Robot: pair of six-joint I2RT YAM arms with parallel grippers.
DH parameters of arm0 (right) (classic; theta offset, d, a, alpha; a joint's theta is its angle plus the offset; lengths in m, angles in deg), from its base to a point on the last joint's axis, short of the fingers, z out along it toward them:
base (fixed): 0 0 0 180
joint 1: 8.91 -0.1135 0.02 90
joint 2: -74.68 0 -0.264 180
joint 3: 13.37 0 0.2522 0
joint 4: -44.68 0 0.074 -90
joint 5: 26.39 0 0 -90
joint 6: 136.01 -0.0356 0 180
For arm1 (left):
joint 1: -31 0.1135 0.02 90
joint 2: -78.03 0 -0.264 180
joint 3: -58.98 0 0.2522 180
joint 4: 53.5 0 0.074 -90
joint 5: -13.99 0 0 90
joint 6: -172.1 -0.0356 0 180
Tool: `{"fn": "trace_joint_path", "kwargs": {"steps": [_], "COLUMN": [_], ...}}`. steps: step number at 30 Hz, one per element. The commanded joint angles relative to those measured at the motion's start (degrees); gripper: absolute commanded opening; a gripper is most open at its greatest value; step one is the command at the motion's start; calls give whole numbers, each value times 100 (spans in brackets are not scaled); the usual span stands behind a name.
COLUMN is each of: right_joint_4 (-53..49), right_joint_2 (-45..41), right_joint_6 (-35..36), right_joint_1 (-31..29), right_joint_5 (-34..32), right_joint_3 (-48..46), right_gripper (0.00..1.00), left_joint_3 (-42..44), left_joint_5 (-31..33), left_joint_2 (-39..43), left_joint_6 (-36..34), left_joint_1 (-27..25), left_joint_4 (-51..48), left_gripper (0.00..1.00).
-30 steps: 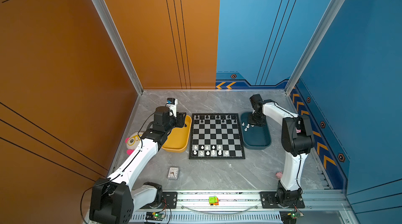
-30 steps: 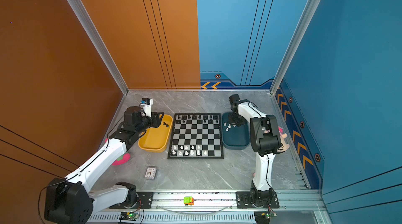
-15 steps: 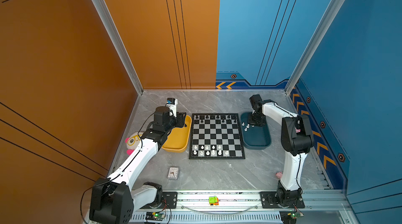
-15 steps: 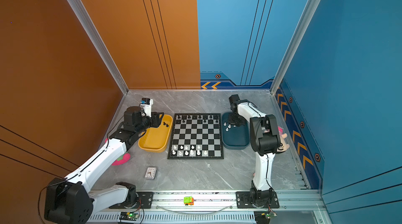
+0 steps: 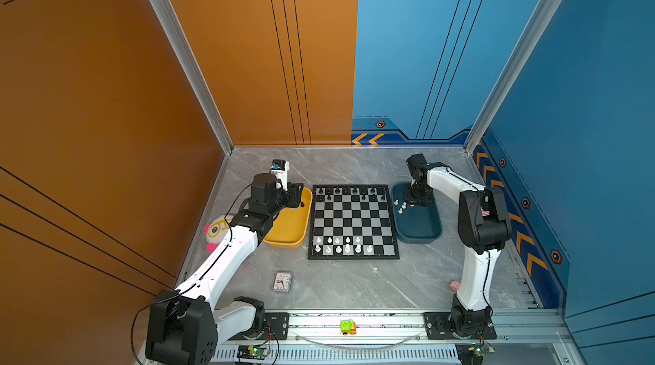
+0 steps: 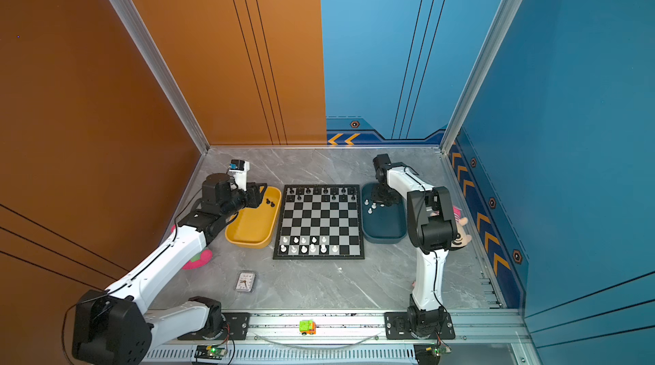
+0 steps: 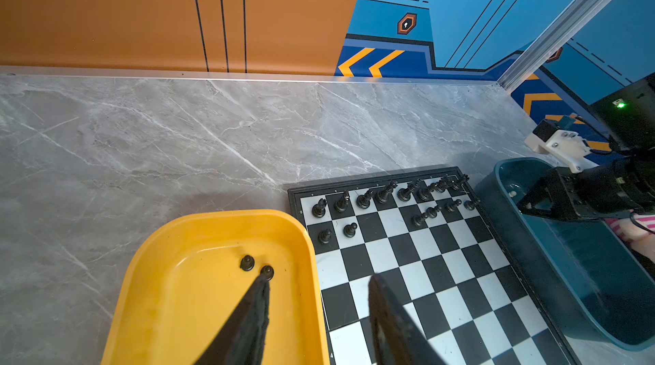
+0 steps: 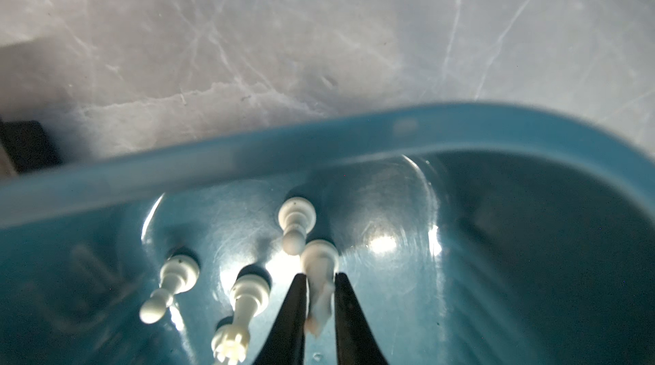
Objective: Set up the chess pieces on the board
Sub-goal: 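Close the right gripper on a white piece in the teal tray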
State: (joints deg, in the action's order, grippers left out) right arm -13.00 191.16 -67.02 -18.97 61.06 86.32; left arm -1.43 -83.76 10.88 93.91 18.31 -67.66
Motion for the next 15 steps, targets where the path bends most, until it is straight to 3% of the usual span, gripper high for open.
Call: {"fn": "trace_joint_path", "kwargs": {"steps": [1,15], "right_joint_4": [-173,-142], "right_joint_2": [-214,-130], "right_joint_6": [-58,-96], "right_joint_1": [-2,-39], "right_joint_5": [-33,-30], "right_joint_3": [29,173], "right_gripper": [19,20], "left_joint_3": [-118,-107], "left_joint_5": [-87,-95], "left_joint_2": [32,28], "left_joint_6": [-63,-61], "left_joint_1": [66,65], "left_joint_4": [58,58], "left_gripper": [47,47]}}
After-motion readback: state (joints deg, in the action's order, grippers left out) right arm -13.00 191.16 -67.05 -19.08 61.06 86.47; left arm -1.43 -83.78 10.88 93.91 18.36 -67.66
